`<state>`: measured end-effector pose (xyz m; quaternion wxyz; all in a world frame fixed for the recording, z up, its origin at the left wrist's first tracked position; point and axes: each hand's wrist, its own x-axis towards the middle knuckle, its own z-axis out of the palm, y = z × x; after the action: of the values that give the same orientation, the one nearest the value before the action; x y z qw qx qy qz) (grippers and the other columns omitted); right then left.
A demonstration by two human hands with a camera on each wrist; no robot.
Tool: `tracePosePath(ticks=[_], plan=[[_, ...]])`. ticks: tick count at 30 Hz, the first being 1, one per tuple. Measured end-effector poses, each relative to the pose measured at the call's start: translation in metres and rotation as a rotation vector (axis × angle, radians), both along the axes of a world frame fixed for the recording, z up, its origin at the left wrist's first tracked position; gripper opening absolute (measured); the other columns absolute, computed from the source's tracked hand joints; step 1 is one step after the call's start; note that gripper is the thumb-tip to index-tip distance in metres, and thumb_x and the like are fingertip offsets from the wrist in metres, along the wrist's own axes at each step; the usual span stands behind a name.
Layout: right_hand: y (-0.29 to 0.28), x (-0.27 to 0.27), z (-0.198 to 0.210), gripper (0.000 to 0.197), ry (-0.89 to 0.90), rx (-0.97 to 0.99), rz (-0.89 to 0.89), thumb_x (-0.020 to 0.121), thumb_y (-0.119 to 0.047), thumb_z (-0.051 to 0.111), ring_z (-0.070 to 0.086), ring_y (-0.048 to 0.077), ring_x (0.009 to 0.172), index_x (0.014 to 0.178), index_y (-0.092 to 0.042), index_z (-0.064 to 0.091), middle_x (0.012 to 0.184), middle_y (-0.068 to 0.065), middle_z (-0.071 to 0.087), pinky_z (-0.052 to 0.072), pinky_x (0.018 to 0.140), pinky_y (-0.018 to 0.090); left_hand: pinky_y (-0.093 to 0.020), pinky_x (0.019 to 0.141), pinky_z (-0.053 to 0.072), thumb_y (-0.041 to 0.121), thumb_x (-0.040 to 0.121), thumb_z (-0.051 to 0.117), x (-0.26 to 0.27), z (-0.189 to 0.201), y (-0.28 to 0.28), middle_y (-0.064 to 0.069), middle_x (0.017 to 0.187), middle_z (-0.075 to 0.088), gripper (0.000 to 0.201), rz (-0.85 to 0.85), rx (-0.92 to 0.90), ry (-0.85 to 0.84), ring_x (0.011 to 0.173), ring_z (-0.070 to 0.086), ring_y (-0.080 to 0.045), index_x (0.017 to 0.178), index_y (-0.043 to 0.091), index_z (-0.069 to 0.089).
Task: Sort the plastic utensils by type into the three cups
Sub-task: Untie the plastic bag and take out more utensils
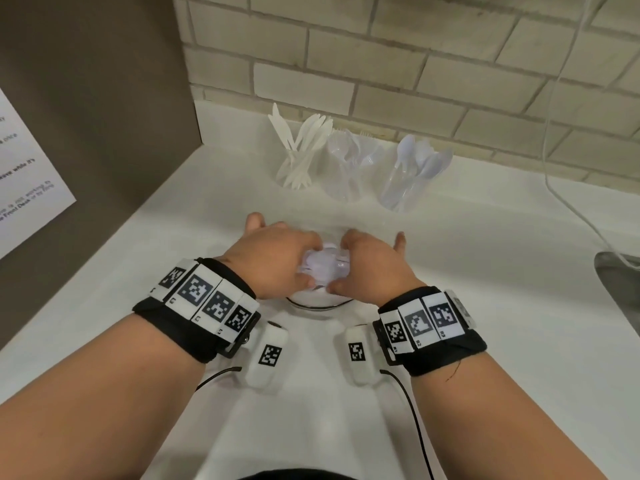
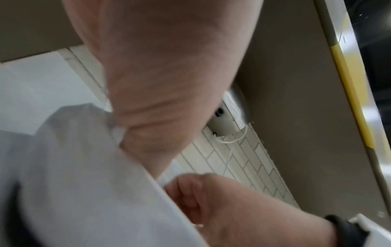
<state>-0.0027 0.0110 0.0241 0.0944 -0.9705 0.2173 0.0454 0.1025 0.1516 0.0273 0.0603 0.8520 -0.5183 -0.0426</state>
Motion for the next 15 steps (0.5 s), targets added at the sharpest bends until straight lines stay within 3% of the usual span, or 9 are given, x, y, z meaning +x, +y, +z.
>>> tracePosePath(ticks=[2, 7, 12, 15], plan=[[-0.004, -0.003, -0.001, 0.057, 0.066, -0.026, -0.052, 0.072, -0.053, 0.069, 0.059, 0.017, 0.109, 0.117, -0.022, 0.051, 0.115, -0.008, 0.058, 0.0, 0.113, 0.064, -0.038, 0.085, 0.016, 0.058, 0.08, 0.055, 0.007, -0.004, 0.008, 0.015, 0.09, 0.056, 0.049, 0.086, 0.058, -0.009, 0.108, 0.044, -0.01, 0.126, 0.041, 0.048], [0.005, -0.001, 0.001, 0.056, 0.086, -0.06, 0.004, 0.073, -0.055, 0.069, 0.058, 0.015, 0.113, 0.121, -0.03, 0.055, 0.125, -0.008, 0.053, 0.003, 0.115, 0.06, -0.037, 0.092, 0.025, 0.057, 0.067, 0.063, 0.012, -0.012, 0.009, 0.01, 0.097, 0.058, 0.072, 0.139, 0.07, -0.028, 0.108, 0.047, -0.015, 0.131, 0.034, 0.039], [0.01, 0.006, -0.003, 0.074, 0.142, -0.065, 0.061, 0.076, -0.055, 0.066, 0.051, 0.015, 0.121, 0.141, -0.038, 0.033, 0.133, -0.01, 0.046, 0.01, 0.112, 0.059, -0.037, 0.094, 0.046, 0.056, 0.051, 0.065, 0.02, -0.025, 0.011, 0.001, 0.101, 0.056, 0.094, 0.179, -0.014, 0.219, 0.11, 0.049, -0.024, 0.134, 0.038, 0.025], [0.011, 0.01, -0.005, 0.058, 0.164, -0.099, 0.042, 0.082, -0.062, 0.056, 0.056, 0.018, 0.113, 0.13, -0.031, 0.045, 0.122, -0.007, 0.054, 0.014, 0.109, 0.056, -0.038, 0.105, 0.029, 0.06, 0.057, 0.064, 0.018, -0.023, 0.012, 0.009, 0.101, 0.055, 0.084, 0.148, -0.006, 0.078, 0.116, 0.043, -0.018, 0.13, 0.034, 0.035]])
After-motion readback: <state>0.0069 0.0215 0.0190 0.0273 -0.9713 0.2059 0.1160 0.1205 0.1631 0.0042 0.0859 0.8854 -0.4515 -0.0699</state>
